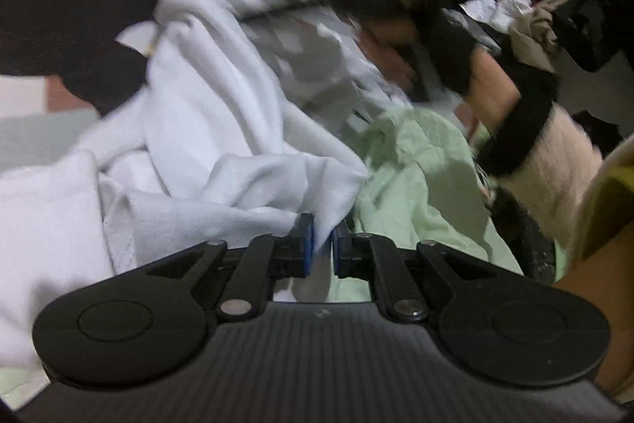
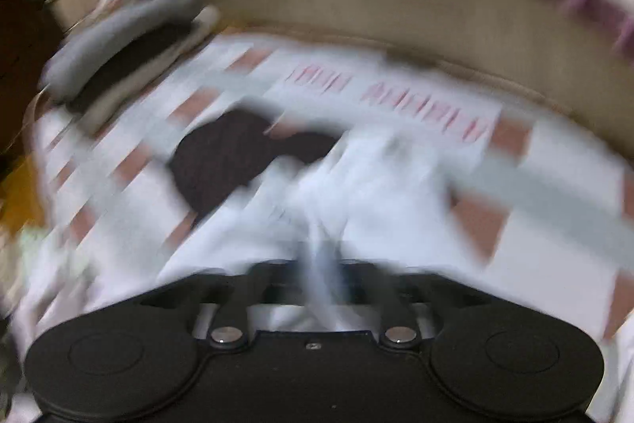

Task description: Fold clothes

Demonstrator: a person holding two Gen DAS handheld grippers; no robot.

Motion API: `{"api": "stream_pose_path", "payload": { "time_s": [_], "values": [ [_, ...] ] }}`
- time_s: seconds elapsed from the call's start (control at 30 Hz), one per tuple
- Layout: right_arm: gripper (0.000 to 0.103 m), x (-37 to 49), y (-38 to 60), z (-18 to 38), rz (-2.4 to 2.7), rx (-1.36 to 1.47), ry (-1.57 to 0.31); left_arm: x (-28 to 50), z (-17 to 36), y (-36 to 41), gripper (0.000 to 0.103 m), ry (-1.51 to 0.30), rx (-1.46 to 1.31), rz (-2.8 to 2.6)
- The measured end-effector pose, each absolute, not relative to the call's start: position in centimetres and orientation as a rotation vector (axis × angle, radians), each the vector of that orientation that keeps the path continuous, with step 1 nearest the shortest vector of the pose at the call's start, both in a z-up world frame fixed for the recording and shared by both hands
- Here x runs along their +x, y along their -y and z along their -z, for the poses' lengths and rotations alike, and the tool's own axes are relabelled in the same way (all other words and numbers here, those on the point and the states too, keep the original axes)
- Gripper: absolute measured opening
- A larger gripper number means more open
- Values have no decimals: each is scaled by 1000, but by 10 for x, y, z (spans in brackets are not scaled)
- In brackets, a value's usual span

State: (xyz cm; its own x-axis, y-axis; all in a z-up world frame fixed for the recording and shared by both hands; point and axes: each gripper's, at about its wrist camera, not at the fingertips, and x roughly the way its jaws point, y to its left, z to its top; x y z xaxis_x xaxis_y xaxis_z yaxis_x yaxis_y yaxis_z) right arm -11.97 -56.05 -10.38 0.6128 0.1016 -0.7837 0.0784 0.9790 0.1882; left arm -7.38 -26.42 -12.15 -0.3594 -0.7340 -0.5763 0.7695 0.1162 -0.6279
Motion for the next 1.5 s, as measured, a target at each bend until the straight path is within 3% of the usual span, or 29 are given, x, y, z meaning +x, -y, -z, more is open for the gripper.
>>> {"api": "stream_pose_path", "payload": {
  "time_s": [0.07, 0.13, 0.2, 0.23, 0.37, 0.6, 0.77, 0.83, 0.87, 0.9, 1.0, 1.17, 1.33, 1.43, 1.5],
  "values": [
    [5, -148, 550, 102, -32, 161, -948, -62, 100, 250, 12, -1049, 37, 1541],
    [5, -184, 547, 101, -11, 147, -979, -46, 75, 233, 25, -922, 27, 1500],
    [4, -219, 557, 115, 56, 193, -1052, -31, 54, 224, 56, -778, 61, 1420],
    [4, -234, 564, 123, 96, 222, -1083, -23, 51, 226, 58, -730, 90, 1377],
    [4, -275, 577, 137, 159, 328, -1119, 8, 67, 253, 61, -761, 128, 1284],
    [5, -266, 562, 111, 171, 247, -1087, 20, 150, 315, 64, -1049, 276, 1283],
    [5, -258, 566, 99, 121, 166, -1145, 14, 176, 327, 67, -1176, 343, 1336],
    [5, -256, 570, 95, 146, 161, -1141, 11, 182, 332, 60, -1206, 358, 1339],
    [5, -256, 574, 94, 153, 168, -1129, 10, 181, 333, 30, -1195, 365, 1343],
    [5, -255, 574, 95, 157, 179, -1111, 9, 178, 334, 14, -1190, 368, 1343],
    [12, -258, 578, 96, 167, 258, -1015, 13, 154, 330, 10, -1114, 339, 1316],
    [13, -271, 584, 87, 182, 336, -848, 44, 88, 297, 6, -856, 189, 1219],
    [19, -260, 579, 85, 176, 289, -890, 93, 32, 263, 6, -686, 167, 1023],
    [31, -252, 576, 84, 174, 240, -910, 116, 7, 246, 6, -581, 223, 905],
    [33, -245, 578, 84, 190, 220, -906, 133, -5, 234, 6, -533, 244, 832]
  ]
}}
